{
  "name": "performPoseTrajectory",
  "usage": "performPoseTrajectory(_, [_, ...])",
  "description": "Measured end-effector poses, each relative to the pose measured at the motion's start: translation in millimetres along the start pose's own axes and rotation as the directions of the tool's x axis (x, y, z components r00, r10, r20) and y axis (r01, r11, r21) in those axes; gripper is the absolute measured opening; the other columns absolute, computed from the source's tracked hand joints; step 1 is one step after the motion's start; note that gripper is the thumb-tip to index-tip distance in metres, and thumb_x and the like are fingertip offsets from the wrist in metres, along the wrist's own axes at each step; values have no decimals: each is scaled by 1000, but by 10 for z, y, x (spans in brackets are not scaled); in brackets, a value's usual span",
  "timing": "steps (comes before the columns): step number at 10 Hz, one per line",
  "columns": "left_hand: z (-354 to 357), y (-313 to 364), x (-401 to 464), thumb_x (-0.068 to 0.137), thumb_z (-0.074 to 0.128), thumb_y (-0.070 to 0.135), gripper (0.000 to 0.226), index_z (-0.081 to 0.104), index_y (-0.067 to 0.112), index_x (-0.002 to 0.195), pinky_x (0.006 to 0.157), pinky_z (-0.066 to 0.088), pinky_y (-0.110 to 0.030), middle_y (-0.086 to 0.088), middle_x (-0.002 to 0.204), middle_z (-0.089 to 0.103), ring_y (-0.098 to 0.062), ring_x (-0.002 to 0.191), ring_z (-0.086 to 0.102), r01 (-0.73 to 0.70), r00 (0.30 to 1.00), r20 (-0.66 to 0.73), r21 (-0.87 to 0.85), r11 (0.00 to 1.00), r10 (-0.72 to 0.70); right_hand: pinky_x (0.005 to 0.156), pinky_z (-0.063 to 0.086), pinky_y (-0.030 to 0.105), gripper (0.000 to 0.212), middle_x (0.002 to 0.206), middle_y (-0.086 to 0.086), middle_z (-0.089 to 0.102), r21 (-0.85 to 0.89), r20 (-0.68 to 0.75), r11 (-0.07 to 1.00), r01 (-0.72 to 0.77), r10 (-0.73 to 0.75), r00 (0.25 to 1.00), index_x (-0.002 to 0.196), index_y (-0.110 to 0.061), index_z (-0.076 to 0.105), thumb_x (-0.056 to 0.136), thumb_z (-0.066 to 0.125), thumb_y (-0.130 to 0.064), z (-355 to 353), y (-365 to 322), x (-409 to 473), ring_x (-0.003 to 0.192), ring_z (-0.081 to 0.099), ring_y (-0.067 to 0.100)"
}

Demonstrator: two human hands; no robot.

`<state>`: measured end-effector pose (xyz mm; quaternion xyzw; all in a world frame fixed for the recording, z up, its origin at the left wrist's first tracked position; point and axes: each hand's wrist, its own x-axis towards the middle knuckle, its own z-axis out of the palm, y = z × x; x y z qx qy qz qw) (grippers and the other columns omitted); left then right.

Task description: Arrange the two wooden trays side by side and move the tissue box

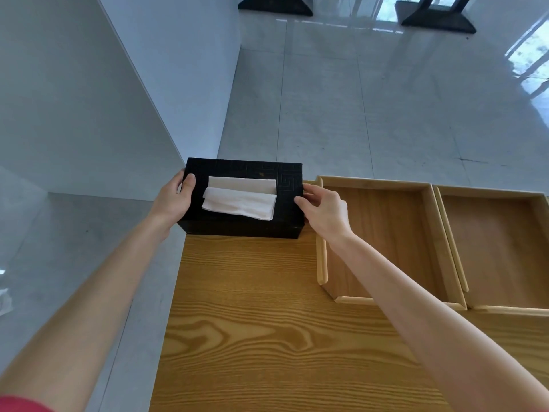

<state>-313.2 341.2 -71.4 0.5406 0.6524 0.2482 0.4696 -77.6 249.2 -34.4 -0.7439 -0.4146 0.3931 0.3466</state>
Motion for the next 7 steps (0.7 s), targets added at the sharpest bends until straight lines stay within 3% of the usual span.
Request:
performPoseTrajectory(4, [106,133,-132,93,31,40,53,33,8,135,108,31,-46,-14,142,42,-33,130,37,29,996,-85,198,980,-13,97,48,40,44,129,13,58,-42,56,999,29,-27,998,134,-10,42,91,51,-16,-23,-17,-36,117,55,26])
performPoseTrajectory(7, [158,351,-517,89,36,46,69,9,11,143,113,16,-56,-18,152,16,-34,141,13,-66,997,-6,517,853,80,106,36,39,57,144,10,41,-297,226,947,118,-50,973,142,-15,27,91,50,-29,-206,2,-252,133,37,27])
